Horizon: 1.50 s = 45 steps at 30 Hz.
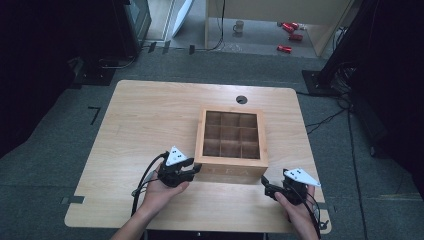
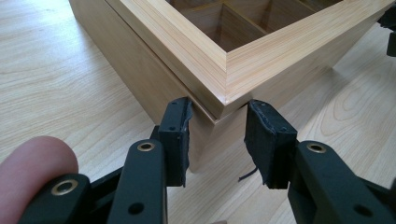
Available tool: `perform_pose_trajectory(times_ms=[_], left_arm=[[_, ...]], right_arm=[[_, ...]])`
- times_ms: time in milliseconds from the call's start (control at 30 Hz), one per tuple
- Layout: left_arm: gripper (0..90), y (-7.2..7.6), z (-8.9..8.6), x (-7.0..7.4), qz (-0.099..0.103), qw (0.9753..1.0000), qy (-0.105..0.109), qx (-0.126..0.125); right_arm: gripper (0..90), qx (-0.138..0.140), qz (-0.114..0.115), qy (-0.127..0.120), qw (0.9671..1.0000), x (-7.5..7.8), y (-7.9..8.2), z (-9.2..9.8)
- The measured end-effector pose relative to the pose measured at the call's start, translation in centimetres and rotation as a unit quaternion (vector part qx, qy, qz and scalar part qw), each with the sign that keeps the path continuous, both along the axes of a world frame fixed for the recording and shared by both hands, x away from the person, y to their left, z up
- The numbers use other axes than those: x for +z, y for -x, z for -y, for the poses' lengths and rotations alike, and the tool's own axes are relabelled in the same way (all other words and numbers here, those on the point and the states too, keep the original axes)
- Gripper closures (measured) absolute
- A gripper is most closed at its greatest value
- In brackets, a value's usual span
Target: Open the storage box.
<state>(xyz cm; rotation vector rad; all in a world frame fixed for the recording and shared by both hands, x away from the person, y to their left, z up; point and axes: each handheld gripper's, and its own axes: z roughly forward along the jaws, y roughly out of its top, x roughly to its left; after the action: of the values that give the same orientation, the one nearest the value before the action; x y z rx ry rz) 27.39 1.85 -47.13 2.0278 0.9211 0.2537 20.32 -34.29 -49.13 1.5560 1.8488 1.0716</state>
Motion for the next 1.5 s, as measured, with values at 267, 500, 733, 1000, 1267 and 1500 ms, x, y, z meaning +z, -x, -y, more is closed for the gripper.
perform_pose_trajectory(times_ms=[267, 500, 733, 1000, 1267, 1500], left_arm=[[61.9, 0.1, 0.1, 0.3, 0.010, 0.9999, -0.007, -0.002], [62.5, 0.2, 0.3, 0.7, 0.017, 0.9998, -0.012, -0.004], [62.3, 0.2, 0.2, 1.5, 0.024, 0.9997, -0.008, -0.004], [61.8, 0.2, 0.2, 2.0, 0.028, 0.9996, -0.007, -0.004], [60.2, 0.1, -0.6, 3.4, 0.044, 0.9984, 0.033, 0.012], [54.0, 0.1, -1.7, 2.6, 0.031, 0.9993, 0.020, 0.009]], right_arm=[[13.5, 0.011, 0.010, -0.002, 0.9999, 0.0, -0.1, -0.5], [13.7, 0.011, 0.022, -0.007, 0.9997, 0.2, -0.3, -0.6], [15.1, -0.004, 0.036, -0.025, 0.9990, 0.6, -0.9, -0.4], [20.5, -0.024, 0.042, -0.031, 0.9984, 1.3, -1.6, -0.6], [20.5, 0.005, 0.057, -0.009, 0.9983, 1.5, -2.6, -0.9], [20.6, 0.011, 0.069, 0.014, 0.9974, 1.6, -2.6, -1.3]])
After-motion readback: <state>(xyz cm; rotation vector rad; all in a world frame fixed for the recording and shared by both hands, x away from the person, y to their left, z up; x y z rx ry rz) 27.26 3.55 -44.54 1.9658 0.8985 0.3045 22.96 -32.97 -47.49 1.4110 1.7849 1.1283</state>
